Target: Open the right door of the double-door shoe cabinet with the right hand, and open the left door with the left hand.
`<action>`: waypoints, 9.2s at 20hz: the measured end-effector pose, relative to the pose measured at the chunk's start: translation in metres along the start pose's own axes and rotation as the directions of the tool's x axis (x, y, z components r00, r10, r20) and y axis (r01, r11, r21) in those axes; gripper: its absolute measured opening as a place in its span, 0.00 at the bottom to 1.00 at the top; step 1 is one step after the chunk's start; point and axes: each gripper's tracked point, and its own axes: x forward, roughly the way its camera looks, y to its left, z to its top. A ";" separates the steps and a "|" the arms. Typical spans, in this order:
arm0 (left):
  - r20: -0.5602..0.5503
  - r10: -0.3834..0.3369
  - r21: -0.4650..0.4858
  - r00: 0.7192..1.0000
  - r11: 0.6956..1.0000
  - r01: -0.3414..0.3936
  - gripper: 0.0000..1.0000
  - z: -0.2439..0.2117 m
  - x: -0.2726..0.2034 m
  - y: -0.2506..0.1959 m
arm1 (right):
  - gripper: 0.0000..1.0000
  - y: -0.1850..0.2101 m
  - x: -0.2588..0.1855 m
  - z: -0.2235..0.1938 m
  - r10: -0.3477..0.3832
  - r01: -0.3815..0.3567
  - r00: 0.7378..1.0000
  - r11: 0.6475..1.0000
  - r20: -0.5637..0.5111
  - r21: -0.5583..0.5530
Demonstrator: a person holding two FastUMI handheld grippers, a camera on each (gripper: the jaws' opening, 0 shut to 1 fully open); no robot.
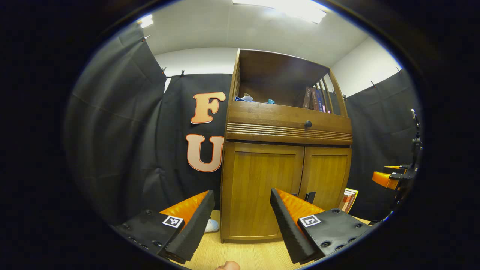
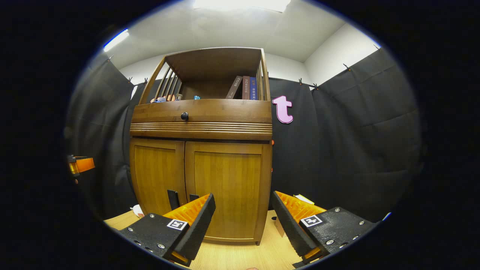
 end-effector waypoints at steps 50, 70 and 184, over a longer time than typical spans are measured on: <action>-0.042 0.076 0.028 0.996 0.997 -0.075 0.96 -0.043 -0.010 0.024 | 0.20 0.125 0.097 -0.176 0.211 -0.179 0.959 0.969 -0.190 0.172; -0.074 -0.110 -0.046 0.991 0.993 0.107 0.96 -0.095 0.041 -0.121 | 0.03 -0.090 -0.035 -0.163 -0.067 0.078 0.984 0.995 -0.164 0.059; -0.169 0.041 0.071 0.985 0.997 -0.029 0.08 -0.138 -0.023 0.097 | 0.93 0.073 -0.041 -0.068 0.198 -0.198 0.980 0.976 0.002 0.091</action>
